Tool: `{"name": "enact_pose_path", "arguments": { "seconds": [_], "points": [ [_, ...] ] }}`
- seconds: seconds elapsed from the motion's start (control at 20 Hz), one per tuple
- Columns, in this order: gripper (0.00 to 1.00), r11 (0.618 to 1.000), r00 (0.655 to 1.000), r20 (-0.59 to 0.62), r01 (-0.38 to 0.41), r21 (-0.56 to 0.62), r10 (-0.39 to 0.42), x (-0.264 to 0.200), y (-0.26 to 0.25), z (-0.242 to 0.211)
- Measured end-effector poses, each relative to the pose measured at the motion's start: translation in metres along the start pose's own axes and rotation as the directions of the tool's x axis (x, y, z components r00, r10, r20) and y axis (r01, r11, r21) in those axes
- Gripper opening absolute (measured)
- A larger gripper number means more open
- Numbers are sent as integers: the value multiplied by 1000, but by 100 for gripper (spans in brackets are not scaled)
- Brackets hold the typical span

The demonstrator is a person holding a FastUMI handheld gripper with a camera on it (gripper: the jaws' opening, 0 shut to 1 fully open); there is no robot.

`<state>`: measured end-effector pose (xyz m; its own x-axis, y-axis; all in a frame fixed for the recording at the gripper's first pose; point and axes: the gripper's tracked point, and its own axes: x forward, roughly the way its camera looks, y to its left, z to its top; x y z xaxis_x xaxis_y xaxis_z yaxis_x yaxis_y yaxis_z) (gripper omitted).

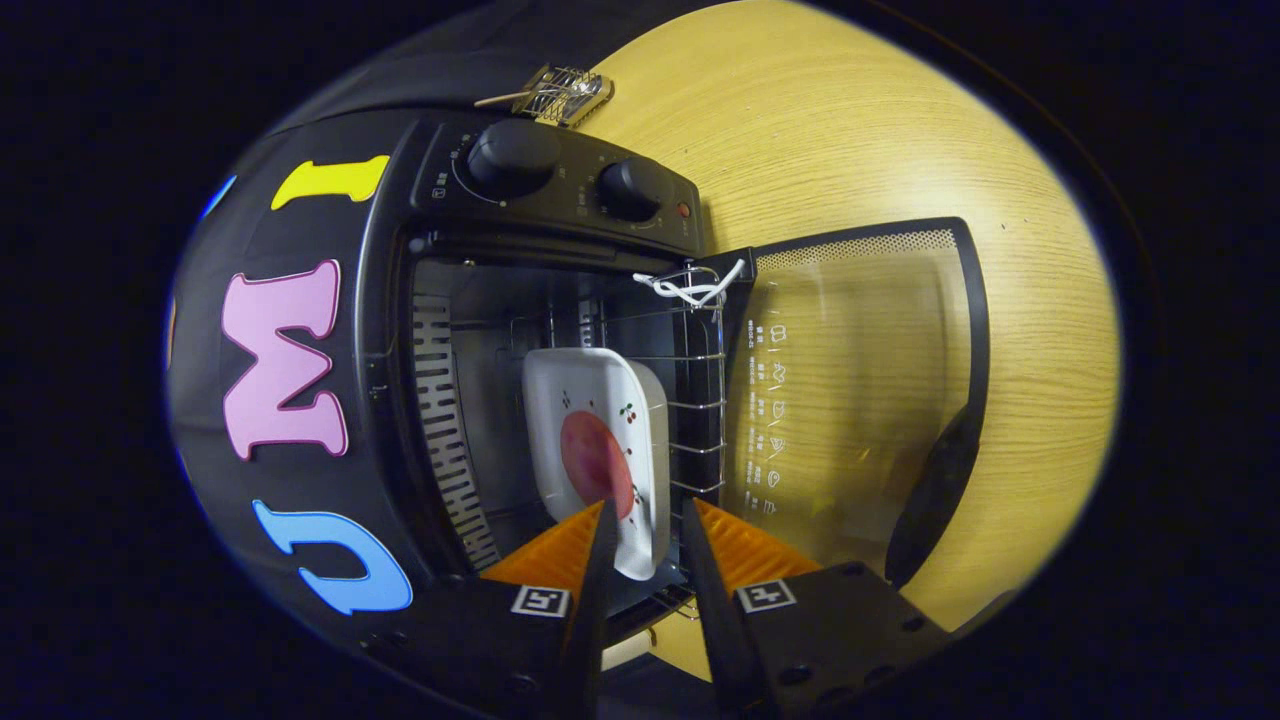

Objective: Open the toaster oven, put the food inside, and close the toaster oven door.

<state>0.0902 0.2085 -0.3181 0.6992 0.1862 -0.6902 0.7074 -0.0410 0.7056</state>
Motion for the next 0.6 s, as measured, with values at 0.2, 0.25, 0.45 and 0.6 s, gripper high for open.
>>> {"name": "enact_pose_path", "arguments": {
  "seconds": [0.2, 0.25, 0.45, 0.6],
  "points": [
    [99, 998, 996, -87, -18, -62, 13, -30, 4, -13],
    [99, 995, 994, -112, -26, -99, 15, -38, 4, -16],
    [98, 934, 963, -223, -214, -286, 153, -91, 33, -28],
    [98, 805, 926, -306, -350, -479, 220, -133, 38, -43]
  ]
}}
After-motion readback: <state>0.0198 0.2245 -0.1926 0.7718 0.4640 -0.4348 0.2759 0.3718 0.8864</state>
